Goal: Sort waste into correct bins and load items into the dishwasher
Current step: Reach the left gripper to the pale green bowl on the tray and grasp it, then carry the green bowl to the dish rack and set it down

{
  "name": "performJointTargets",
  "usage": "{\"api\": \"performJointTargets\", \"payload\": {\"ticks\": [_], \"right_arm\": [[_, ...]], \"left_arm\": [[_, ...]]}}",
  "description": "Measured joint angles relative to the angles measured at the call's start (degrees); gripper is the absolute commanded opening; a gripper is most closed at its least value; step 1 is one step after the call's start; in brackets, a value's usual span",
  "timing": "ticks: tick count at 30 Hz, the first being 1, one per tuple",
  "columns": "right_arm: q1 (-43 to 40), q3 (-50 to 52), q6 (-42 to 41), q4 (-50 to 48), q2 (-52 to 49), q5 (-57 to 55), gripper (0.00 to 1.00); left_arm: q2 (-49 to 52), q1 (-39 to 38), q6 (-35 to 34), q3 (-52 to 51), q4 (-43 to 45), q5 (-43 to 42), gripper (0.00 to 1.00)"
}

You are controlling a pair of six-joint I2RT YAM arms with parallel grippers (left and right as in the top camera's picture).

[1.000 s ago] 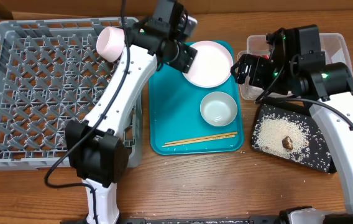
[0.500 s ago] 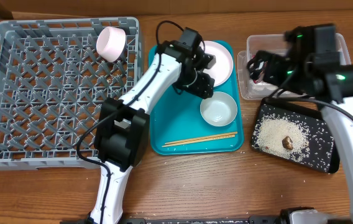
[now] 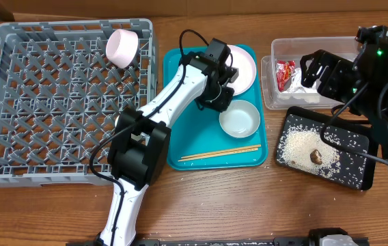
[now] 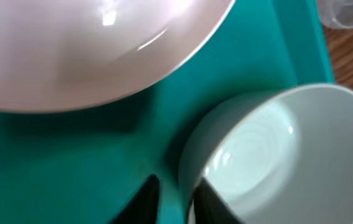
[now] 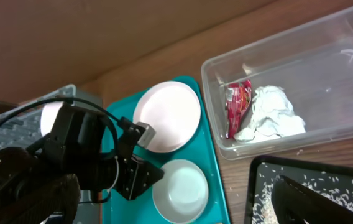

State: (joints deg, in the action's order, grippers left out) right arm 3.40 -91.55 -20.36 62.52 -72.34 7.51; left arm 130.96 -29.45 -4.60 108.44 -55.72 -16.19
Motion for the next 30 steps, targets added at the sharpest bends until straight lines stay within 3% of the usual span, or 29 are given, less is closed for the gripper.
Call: {"api": "performJointTargets", "payload": {"ticks": [6, 7, 9, 16, 21, 24, 30], "right_arm": [[0.0, 0.0, 0.0, 0.2, -0.2, -0.1, 1.0], [0.0, 0.0, 0.0, 0.2, -0.2, 0.0, 1.0], [0.0, 0.0, 0.0, 0.7, -0.2, -0.1, 1.0], [0.0, 0.0, 0.0, 1.4, -0.2, -0.5, 1.0], [0.0, 0.0, 0.0, 1.4, -0.2, -0.5, 1.0], [0.0, 0.0, 0.0, 1.4, -0.4, -0.5, 1.0], [0.0, 0.0, -0.4, 1.3, -2.9, -0.5, 1.0]], "left_arm": [[0.0, -0.3, 0.0, -0.3, 0.2, 0.6, 0.18], [0.0, -0.4, 0.0, -0.3, 0.2, 0.8, 0.18], [0.0, -0.7, 0.0, -0.3, 0.3, 1.0, 0.04], [0.0, -1.0, -0.2, -0.3, -0.7, 1.9, 0.04], [-1.1, 0.4, -1.1, 1.2, -8.0, 5.8, 0.04], [-5.4, 2.8, -2.3, 2.0, -9.5, 14.3, 0.04], [-18.0, 8.2, -9.4, 5.0, -9.4, 50.6, 0.04]]}}
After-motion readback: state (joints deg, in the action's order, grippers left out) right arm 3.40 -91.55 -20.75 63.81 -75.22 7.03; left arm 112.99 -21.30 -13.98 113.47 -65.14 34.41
